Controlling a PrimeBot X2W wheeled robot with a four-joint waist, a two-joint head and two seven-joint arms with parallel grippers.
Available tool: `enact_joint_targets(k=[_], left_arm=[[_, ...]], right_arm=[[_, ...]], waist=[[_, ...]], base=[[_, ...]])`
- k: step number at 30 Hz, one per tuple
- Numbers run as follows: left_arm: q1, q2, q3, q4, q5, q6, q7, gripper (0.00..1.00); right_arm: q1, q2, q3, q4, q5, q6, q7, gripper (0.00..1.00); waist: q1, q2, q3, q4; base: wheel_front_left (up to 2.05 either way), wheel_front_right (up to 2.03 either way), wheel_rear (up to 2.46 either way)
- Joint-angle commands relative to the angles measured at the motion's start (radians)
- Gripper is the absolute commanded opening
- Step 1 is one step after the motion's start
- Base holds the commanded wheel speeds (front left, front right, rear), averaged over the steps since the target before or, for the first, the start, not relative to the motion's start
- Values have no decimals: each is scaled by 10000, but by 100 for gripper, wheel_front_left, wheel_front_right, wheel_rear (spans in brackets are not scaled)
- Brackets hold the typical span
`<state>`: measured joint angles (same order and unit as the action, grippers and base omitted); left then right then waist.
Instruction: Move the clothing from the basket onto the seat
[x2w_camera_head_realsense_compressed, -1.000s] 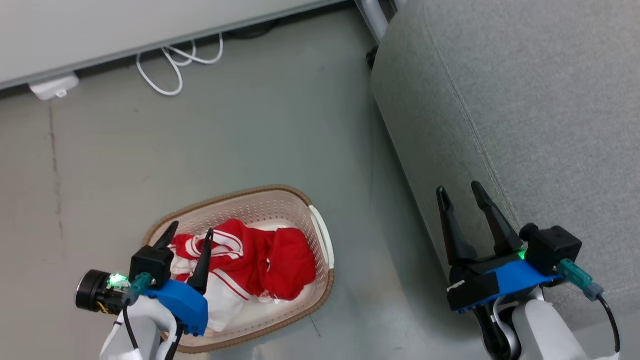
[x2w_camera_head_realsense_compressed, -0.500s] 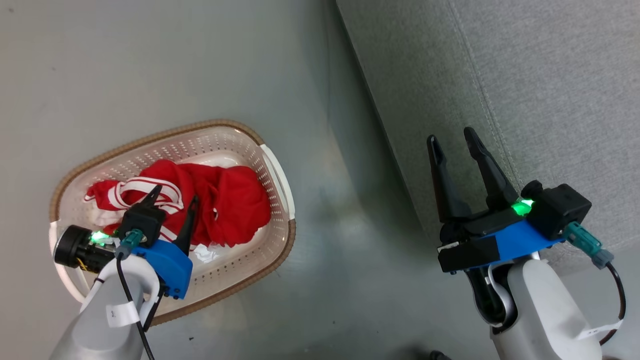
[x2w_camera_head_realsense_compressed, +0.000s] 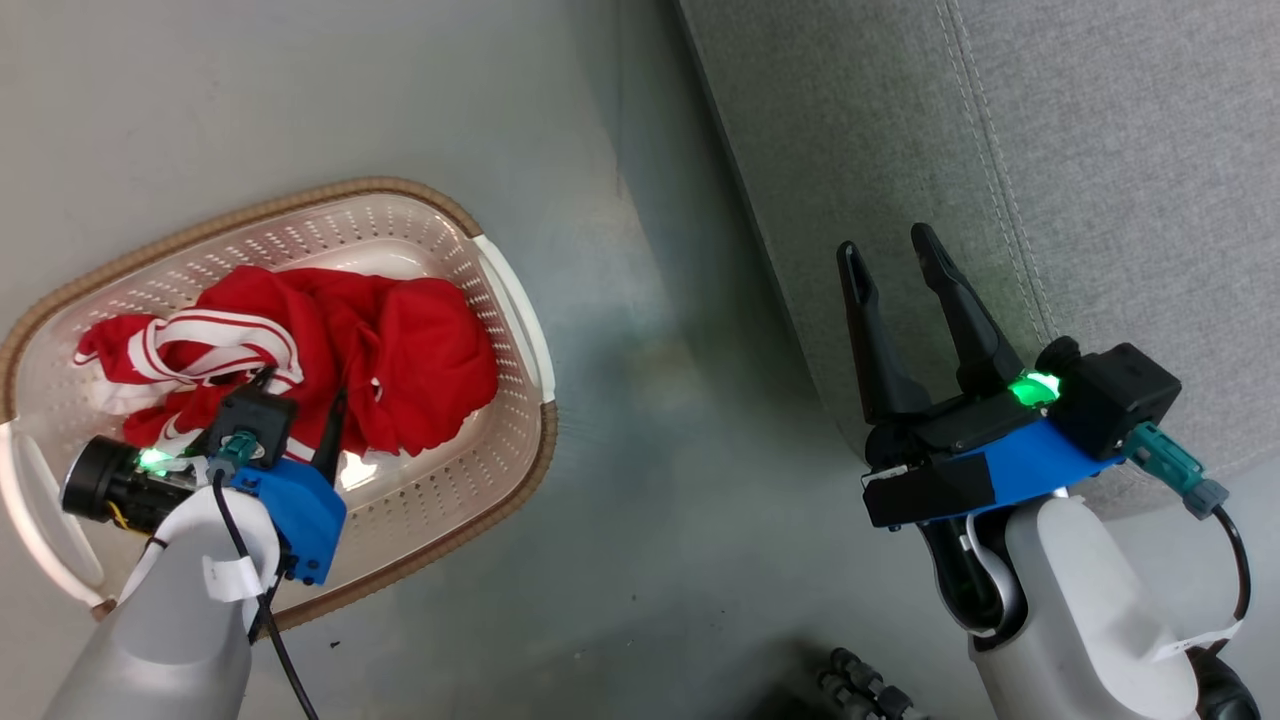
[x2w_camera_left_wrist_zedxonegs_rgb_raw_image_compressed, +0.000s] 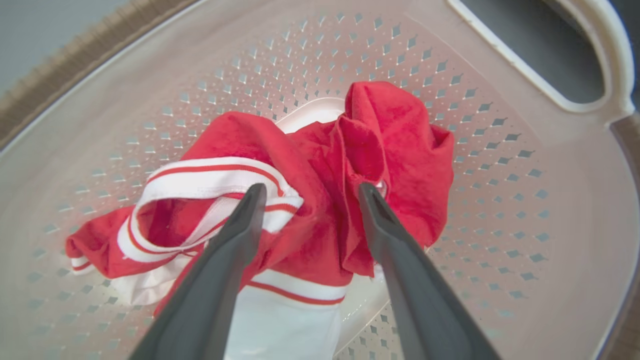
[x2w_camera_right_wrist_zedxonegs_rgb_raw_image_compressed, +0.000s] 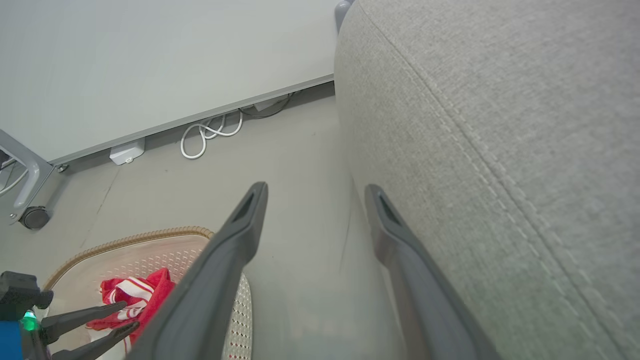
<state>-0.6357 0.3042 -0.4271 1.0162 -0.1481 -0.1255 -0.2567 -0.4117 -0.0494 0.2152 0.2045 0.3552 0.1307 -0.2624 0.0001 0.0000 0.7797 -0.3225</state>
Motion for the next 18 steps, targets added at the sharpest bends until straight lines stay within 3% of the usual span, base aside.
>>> enact_joint_targets(k=[1,10,18], left_arm=[[-209,86,-38,149,102,123,71,100],[-759,173,-395,1023,411,631,352,100],[-1179,280,-746,1648,645,755,682,100]], right_arm=[[-160,-18,2,-61,84,1,-35,100],[-75,-16,116,-44,208,1,-35,100],[-68,-16,238,-112,246,1,-35,100]], waist=[[-1,0,83,-84],[-1,0,385,-268],[-1,0,587,-378]], base=[[0,0,0],[0,0,0],[0,0,0]])
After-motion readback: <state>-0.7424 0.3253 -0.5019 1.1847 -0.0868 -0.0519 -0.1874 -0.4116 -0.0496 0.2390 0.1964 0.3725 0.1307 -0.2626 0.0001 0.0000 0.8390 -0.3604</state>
